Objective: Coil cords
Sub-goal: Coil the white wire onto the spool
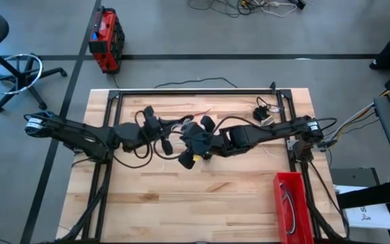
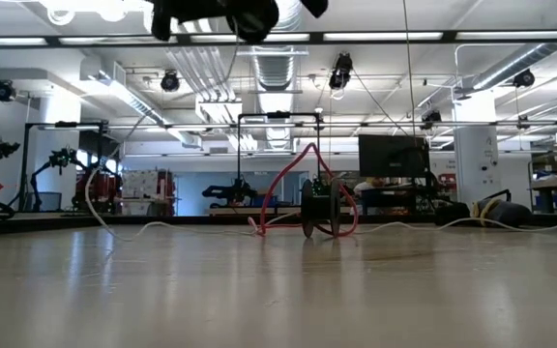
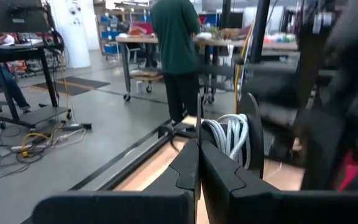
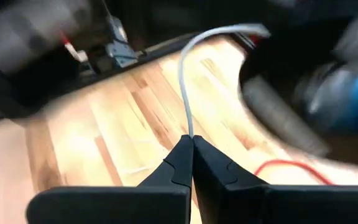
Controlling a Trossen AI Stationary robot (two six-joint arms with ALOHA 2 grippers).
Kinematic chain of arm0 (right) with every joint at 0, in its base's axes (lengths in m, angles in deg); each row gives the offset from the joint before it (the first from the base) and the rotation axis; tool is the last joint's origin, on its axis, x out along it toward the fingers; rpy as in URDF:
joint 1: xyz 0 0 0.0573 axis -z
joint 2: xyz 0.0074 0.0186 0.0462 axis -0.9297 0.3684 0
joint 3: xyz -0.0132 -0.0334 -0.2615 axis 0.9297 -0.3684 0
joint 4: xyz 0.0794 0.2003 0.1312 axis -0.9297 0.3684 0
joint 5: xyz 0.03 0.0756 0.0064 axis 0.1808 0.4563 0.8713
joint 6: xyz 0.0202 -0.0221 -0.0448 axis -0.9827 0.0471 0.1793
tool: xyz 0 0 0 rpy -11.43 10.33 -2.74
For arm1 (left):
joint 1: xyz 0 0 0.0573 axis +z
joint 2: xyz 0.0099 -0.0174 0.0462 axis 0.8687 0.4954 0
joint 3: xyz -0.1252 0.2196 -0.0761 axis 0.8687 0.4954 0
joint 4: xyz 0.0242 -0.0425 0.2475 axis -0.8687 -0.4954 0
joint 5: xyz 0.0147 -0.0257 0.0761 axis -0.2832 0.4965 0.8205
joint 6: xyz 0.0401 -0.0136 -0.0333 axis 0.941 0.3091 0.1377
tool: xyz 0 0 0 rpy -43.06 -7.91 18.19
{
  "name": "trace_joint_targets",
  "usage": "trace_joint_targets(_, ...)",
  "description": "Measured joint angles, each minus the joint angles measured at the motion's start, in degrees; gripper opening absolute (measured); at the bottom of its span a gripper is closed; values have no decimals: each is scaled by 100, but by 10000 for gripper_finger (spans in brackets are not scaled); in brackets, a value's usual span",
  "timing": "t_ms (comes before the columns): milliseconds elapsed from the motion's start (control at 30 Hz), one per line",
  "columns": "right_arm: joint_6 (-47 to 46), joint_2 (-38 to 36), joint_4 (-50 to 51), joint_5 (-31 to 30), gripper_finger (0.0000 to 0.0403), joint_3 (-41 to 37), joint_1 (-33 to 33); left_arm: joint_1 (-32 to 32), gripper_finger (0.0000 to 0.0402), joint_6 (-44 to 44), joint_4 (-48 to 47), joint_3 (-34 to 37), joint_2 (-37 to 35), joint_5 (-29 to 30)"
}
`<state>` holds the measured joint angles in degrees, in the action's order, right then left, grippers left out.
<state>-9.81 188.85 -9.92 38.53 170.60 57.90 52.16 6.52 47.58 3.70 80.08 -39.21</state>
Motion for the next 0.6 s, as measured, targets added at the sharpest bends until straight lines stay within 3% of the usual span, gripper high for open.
trace_joint_targets(200,-244,0,-8,-9,0,-334,-65,0,0,12,-39,-453,-19,-58)
trace_joint_targets(367,-377,-10,312,-119,0,-432,-146,-7,0,143,-369,-618,-297,-712)
trace_joint_targets(600,-392,-241,795,-414,0,-434,-308,-19,0,369,-1540,-418,-1089,-1350)
